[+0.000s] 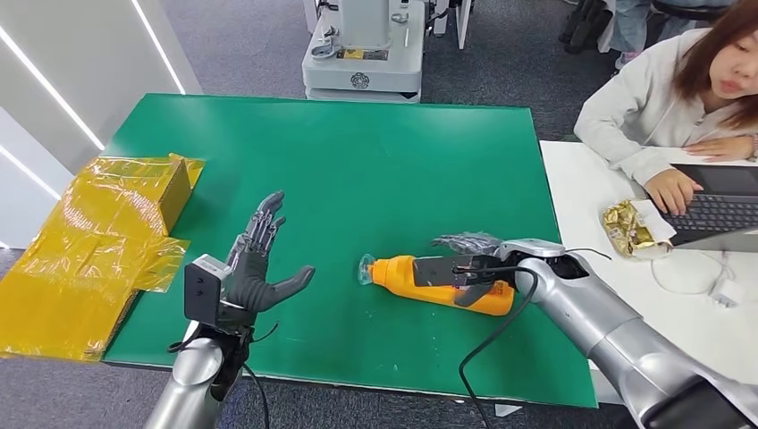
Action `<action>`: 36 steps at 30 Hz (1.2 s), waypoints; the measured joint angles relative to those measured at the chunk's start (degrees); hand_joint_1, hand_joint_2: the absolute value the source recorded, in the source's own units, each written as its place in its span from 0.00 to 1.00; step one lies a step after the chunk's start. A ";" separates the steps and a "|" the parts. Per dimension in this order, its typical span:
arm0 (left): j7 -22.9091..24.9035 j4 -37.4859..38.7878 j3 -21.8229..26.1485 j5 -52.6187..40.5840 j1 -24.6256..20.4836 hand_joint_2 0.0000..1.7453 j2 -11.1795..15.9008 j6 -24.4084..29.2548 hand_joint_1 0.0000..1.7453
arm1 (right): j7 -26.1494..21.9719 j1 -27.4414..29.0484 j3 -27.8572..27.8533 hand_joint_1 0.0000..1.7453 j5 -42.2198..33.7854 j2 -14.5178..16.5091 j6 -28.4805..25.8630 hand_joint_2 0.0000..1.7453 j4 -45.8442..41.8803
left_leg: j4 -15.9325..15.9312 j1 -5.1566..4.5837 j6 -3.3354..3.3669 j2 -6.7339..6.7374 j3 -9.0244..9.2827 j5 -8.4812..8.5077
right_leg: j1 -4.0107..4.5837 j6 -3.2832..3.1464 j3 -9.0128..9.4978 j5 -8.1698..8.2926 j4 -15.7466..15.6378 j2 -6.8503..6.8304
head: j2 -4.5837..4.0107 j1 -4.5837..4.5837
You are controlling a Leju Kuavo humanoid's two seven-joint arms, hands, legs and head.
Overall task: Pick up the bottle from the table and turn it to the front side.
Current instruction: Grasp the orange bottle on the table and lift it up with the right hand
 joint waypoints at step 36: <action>-0.30 0.17 0.20 1.41 0.90 1.00 -0.20 -1.06 0.00 | 4.16 4.26 3.00 0.51 -2.46 -6.76 -1.82 1.00 -7.28 | 0.02 0.00 0.00 0.01 0.00 -0.01 | 0.00 0.00 0.00 0.00 0.00 0.01 | 0.00 0.00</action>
